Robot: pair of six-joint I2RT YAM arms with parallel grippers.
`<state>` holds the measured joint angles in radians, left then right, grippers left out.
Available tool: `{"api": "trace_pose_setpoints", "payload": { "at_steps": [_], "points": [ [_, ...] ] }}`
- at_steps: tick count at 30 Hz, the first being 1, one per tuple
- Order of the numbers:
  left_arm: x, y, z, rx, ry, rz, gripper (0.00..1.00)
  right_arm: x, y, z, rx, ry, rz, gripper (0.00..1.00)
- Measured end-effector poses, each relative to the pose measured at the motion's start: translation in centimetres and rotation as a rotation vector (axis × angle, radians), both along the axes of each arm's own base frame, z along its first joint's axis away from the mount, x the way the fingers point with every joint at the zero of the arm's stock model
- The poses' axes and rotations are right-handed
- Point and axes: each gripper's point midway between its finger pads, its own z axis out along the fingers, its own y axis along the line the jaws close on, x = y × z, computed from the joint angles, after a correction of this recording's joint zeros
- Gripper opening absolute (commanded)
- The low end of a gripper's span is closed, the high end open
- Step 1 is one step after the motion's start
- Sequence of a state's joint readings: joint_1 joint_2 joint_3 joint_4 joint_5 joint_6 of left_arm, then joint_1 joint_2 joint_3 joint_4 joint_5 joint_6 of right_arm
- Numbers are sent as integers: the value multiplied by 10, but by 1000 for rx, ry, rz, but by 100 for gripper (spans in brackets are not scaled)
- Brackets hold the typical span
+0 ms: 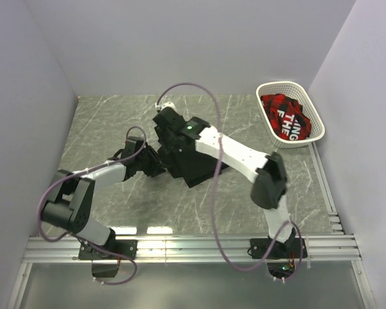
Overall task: Fold and stack the long sleeve shirts
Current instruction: Fold the shirt
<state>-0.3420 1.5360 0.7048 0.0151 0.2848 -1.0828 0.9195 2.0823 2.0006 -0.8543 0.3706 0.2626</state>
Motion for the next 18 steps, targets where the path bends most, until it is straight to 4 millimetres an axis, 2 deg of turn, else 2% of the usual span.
{"api": "trace_pose_setpoints", "payload": {
  "at_steps": [1, 3, 6, 8, 10, 13, 15, 18],
  "points": [
    [0, 2, 4, 6, -5, 8, 51, -4, 0, 17, 58, -11, 8, 65],
    [-1, 10, 13, 26, -24, 30, 52, -12, -3, 40, 156, -19, 15, 65],
    [-1, 25, 28, 54, -60, 63, 52, -21, -20, 55, 320, 15, 6, 64],
    [0, 35, 38, 76, -86, 84, 51, -19, -36, 48, 436, 61, -17, 64],
    [5, 47, 47, 114, -106, 104, 50, -17, -55, 32, 566, 139, -48, 64],
    [25, 52, 73, 158, -166, 107, 43, -6, -79, -3, 710, 252, -114, 64],
    [49, 48, 99, 164, -233, 100, 36, -10, -78, -21, 769, 329, -112, 64],
    [90, 35, 134, 144, -330, 78, 27, -25, -57, -23, 854, 410, -37, 63]
  ]
}}
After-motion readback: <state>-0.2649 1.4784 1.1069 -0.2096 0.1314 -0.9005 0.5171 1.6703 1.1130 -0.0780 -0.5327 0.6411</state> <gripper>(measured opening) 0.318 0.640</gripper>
